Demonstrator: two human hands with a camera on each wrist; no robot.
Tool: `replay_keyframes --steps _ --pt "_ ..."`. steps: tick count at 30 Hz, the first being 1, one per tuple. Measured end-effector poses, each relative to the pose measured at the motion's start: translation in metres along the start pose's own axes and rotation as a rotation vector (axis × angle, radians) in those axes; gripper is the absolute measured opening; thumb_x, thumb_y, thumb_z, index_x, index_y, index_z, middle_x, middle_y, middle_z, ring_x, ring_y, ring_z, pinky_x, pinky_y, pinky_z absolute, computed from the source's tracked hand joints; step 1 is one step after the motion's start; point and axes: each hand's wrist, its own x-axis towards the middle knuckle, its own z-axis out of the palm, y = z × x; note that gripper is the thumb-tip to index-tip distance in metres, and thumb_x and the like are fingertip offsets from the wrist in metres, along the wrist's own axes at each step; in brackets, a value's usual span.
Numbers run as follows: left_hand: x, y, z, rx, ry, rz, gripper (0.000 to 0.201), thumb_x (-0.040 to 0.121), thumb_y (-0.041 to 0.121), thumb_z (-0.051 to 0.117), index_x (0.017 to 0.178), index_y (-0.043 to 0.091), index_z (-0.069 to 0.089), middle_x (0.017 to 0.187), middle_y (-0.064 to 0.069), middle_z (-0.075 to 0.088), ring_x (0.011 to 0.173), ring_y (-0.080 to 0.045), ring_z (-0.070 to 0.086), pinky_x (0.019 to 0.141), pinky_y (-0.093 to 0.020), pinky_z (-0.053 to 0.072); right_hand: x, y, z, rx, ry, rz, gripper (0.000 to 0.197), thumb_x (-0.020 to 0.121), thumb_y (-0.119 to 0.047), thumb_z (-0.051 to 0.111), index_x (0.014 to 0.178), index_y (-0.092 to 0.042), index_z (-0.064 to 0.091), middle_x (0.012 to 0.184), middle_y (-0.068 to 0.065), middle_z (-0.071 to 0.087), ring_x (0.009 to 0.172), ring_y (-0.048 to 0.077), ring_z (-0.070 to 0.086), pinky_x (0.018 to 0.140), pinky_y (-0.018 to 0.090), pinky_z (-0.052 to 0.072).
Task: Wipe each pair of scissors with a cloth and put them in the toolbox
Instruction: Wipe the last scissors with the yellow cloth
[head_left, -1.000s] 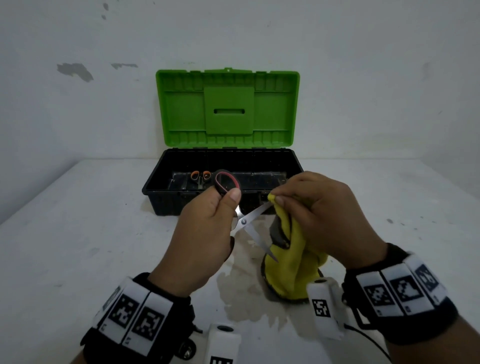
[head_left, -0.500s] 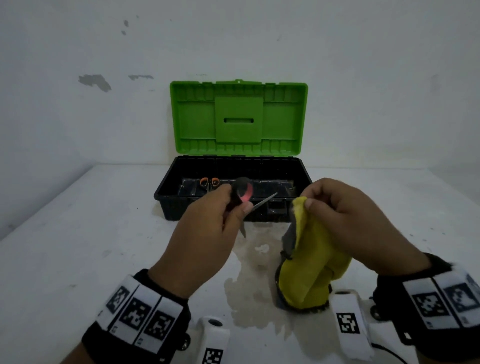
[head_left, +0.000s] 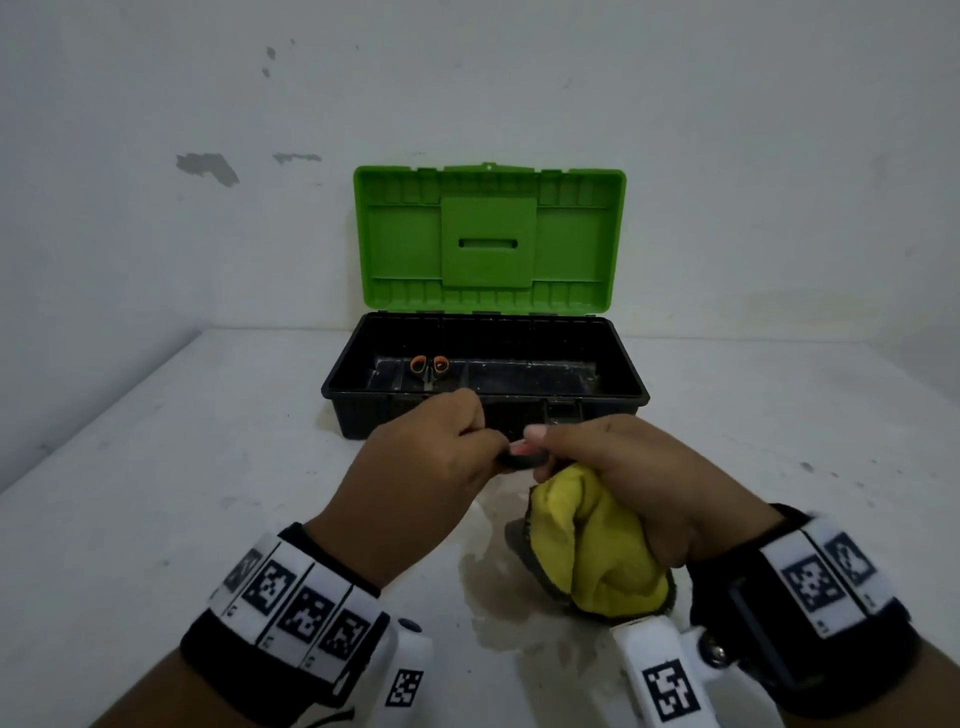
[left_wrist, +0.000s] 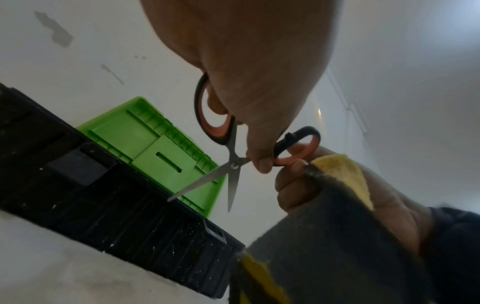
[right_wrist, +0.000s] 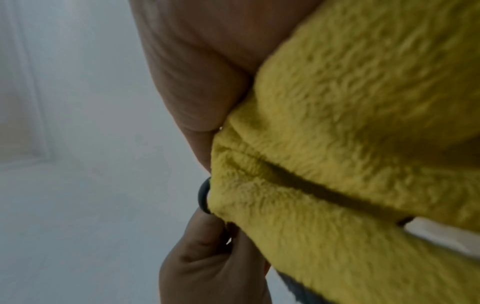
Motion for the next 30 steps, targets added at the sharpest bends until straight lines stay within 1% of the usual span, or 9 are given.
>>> replay_keyframes --steps 2,5,9,11,13,15,20,26,30 --pt "-0.003 -0.002 0.001 -0.022 0.028 0.0 0.029 0.092 0.032 0.056 0.087 0.01 0.074 0.076 -0.004 0.052 0.064 -0.018 0.048 0.048 -0.036 0.046 0.0 0.004 -0.001 0.059 -0.024 0.034 0.029 0.08 -0.027 0.072 0.088 0.001 0.077 0.069 0.011 0.07 0.072 0.023 0.068 0.081 0.04 0.053" --pt "-0.006 -0.007 -0.005 -0.112 0.111 -0.134 0.038 0.082 0.044 0.07 0.108 0.016 0.073 0.094 -0.001 0.054 0.087 -0.015 0.052 0.074 -0.027 0.047 0.001 0.011 -0.009 0.023 0.037 -0.026 0.024 0.083 -0.024 0.07 0.079 -0.002 0.077 0.077 0.015 0.073 0.075 0.025 0.069 0.081 0.04 0.054" --pt "-0.008 -0.007 -0.013 -0.493 0.23 -0.745 0.045 0.079 0.059 0.068 0.115 0.033 0.059 0.113 0.008 0.056 0.105 -0.004 0.054 0.086 -0.011 0.04 0.0 0.017 -0.015 -0.197 0.138 -0.244 0.035 0.09 -0.026 0.067 0.075 0.006 0.07 0.07 0.029 0.062 0.06 0.023 0.061 0.064 0.018 0.048" --pt "-0.009 -0.011 -0.008 -0.856 0.203 -1.08 0.057 0.072 0.07 0.068 0.108 0.026 0.065 0.111 0.004 0.065 0.104 -0.01 0.062 0.09 -0.022 0.047 -0.001 0.022 -0.013 -0.237 0.159 -0.322 0.032 0.093 -0.023 0.063 0.073 0.001 0.071 0.074 0.027 0.065 0.067 0.033 0.063 0.064 0.012 0.048" --pt "-0.011 -0.013 -0.004 -1.184 0.113 -1.269 0.057 0.07 0.067 0.069 0.102 0.019 0.071 0.109 -0.005 0.071 0.102 -0.023 0.066 0.089 -0.038 0.051 0.0 0.023 -0.009 -0.239 0.174 -0.365 0.029 0.094 -0.022 0.062 0.07 -0.012 0.075 0.072 0.01 0.072 0.076 0.024 0.069 0.07 0.014 0.05" --pt "-0.012 -0.009 -0.004 -1.423 0.039 -1.307 0.053 0.07 0.058 0.068 0.098 0.013 0.071 0.105 -0.013 0.071 0.098 -0.029 0.069 0.081 -0.039 0.052 -0.001 0.024 -0.007 -0.233 0.192 -0.404 0.028 0.093 -0.024 0.062 0.069 -0.019 0.075 0.073 0.003 0.073 0.078 0.02 0.07 0.074 0.023 0.053" --pt "-0.012 0.002 0.0 -1.642 0.057 -1.125 0.044 0.077 0.04 0.065 0.104 0.005 0.068 0.093 -0.014 0.071 0.083 -0.023 0.071 0.066 -0.029 0.058 -0.003 0.027 0.002 -0.278 0.247 -0.518 0.024 0.093 -0.029 0.062 0.074 -0.018 0.072 0.072 0.015 0.067 0.072 0.037 0.062 0.068 0.044 0.05" --pt "0.001 0.01 0.006 -1.687 0.314 -1.082 0.026 0.084 0.032 0.061 0.092 0.007 0.068 0.078 -0.007 0.07 0.071 -0.016 0.068 0.061 -0.025 0.056 -0.001 0.032 0.012 -0.295 0.26 -0.561 0.02 0.093 -0.026 0.062 0.076 -0.02 0.072 0.07 0.007 0.069 0.067 0.03 0.063 0.064 0.041 0.051" --pt "0.011 0.019 0.01 -1.64 0.488 -1.125 0.037 0.087 0.04 0.057 0.099 0.007 0.065 0.077 -0.009 0.064 0.074 -0.022 0.064 0.068 -0.033 0.056 0.001 0.037 0.018 -0.301 0.252 -0.564 0.02 0.093 -0.028 0.062 0.076 -0.022 0.072 0.072 0.003 0.07 0.068 0.024 0.064 0.065 0.037 0.053"
